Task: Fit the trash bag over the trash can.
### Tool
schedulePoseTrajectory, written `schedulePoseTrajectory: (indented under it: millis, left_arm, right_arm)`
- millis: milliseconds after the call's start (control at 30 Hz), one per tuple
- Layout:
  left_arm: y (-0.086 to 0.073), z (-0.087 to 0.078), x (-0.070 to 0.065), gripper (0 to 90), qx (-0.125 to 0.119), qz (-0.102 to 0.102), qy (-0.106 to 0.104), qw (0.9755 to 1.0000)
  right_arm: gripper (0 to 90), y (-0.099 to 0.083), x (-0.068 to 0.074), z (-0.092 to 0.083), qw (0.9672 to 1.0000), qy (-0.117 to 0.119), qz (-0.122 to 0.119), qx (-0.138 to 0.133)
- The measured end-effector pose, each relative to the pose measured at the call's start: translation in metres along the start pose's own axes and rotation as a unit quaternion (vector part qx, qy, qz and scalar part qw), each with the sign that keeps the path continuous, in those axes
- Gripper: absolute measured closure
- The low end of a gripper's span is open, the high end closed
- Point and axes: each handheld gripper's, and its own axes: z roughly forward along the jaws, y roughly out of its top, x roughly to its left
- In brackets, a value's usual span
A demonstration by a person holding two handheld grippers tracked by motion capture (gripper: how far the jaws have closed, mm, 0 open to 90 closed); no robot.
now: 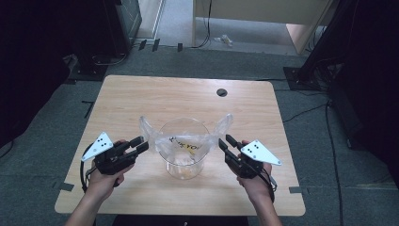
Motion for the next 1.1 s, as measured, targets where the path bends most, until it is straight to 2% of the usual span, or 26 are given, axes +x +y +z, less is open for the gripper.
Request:
schedulePoseTrajectory:
  millis: [67,200,300,467,567,667,767,867,933,1000,1033,1100]
  left_arm:
    - [0.001,-0.001,-0.002,72.5,-0.003,0.005,0.008,1.0000]
    - [0.003,-0.004,-0.003,79.3,-0.016,0.010,0.008,0.9998]
    - [0.004,-0.004,-0.004,80.2,-0.018,0.011,0.007,0.9998]
    - [0.003,0.000,-0.008,80.7,-0.015,0.023,0.007,0.9996]
    - [0.003,0.000,-0.010,80.9,-0.015,0.034,0.007,0.9993]
    - [0.003,0.000,-0.012,81.1,-0.015,0.043,0.008,0.9989]
    - [0.003,0.000,-0.013,81.4,-0.017,0.053,0.005,0.9984]
    - [0.003,-0.001,-0.014,81.7,-0.017,0.061,0.006,0.9980]
    - [0.003,-0.002,-0.013,81.9,-0.015,0.062,0.007,0.9980]
    - [0.003,-0.003,-0.013,81.9,-0.017,0.061,0.008,0.9980]
    - [0.003,-0.004,-0.012,81.9,-0.015,0.061,0.010,0.9980]
    - [0.003,-0.004,-0.011,81.9,-0.015,0.056,0.014,0.9982]
  right_arm:
    - [65.3,0.003,0.000,-0.003,1.0000,0.000,0.003,-0.004]
    - [62.7,0.009,-0.002,-0.008,0.9997,0.002,0.016,-0.016]
    - [60.9,0.015,0.000,-0.010,0.9989,0.019,0.034,-0.026]
    - [53.0,0.025,0.009,0.000,0.9987,0.027,0.037,-0.021]
    - [48.4,0.036,0.009,0.009,0.9975,0.015,0.067,-0.016]
    - [46.4,0.049,0.006,0.021,0.9935,-0.003,0.112,-0.018]
    - [42.4,0.059,0.004,0.037,0.9898,-0.015,0.141,0.006]
    - [38.1,0.062,0.007,0.052,0.9872,-0.031,0.152,0.037]
    - [44.5,0.059,0.010,0.058,0.9847,-0.045,0.156,0.063]
    - [56.4,0.053,0.011,0.059,0.9824,-0.051,0.164,0.075]
    - [66.0,0.050,0.011,0.057,0.9825,-0.047,0.165,0.073]
    - [76.2,0.043,0.011,0.052,0.9837,-0.036,0.164,0.065]
